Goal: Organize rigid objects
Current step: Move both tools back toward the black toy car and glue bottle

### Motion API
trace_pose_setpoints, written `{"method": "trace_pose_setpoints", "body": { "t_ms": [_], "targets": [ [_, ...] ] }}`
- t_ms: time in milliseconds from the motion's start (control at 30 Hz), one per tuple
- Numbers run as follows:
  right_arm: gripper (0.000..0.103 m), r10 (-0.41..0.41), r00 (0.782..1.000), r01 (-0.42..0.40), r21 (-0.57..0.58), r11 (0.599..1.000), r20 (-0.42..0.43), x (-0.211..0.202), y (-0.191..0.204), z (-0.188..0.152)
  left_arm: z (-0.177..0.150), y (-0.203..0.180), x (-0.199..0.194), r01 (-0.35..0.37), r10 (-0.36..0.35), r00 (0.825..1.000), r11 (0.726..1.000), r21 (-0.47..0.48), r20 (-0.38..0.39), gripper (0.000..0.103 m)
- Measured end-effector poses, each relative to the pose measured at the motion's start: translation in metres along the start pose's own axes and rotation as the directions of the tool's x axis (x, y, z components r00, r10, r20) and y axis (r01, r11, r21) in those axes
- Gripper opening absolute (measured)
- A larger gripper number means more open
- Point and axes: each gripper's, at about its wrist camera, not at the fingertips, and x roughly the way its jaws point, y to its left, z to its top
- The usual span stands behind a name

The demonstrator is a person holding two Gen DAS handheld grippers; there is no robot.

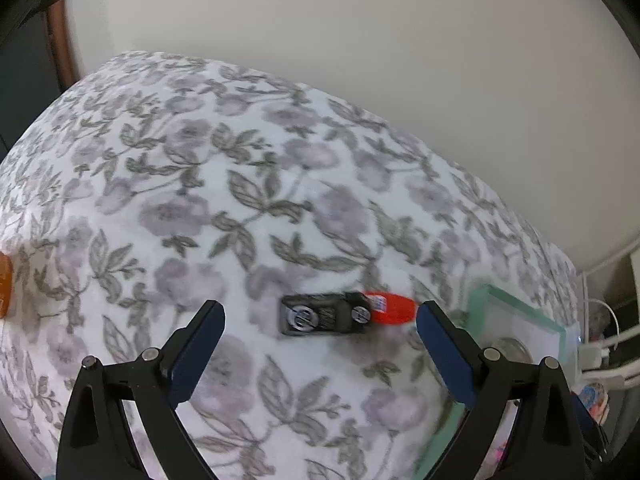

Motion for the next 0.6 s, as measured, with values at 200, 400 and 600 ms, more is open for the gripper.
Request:
{"method": "trace_pose_setpoints", "body": {
  "t_ms": [200,400,600],
  "targets": [
    [0.102,0.011,1.000,-0.011,-0.044,0.999,0.007,0.002,0.024,-0.001,0.008,0.023,-0.003,-0.026,0.028,0.999,0.999,-0.048,0.047,0.103],
    [0.102,0.029,1.000,-0.028,-0.088,0.996,0.008,0.007,0.055,-0.004,0.010,0.034,0.005,-0.031,0.032,0.999,0.998,-0.059,0.025,0.103],
    [0.102,0.048,0.999,-0.048,-0.124,0.991,-0.006,0.022,0.082,-0.007,0.008,0.042,0.015,-0.047,0.047,0.999,0.996,-0.070,0.008,0.103]
  ]
}}
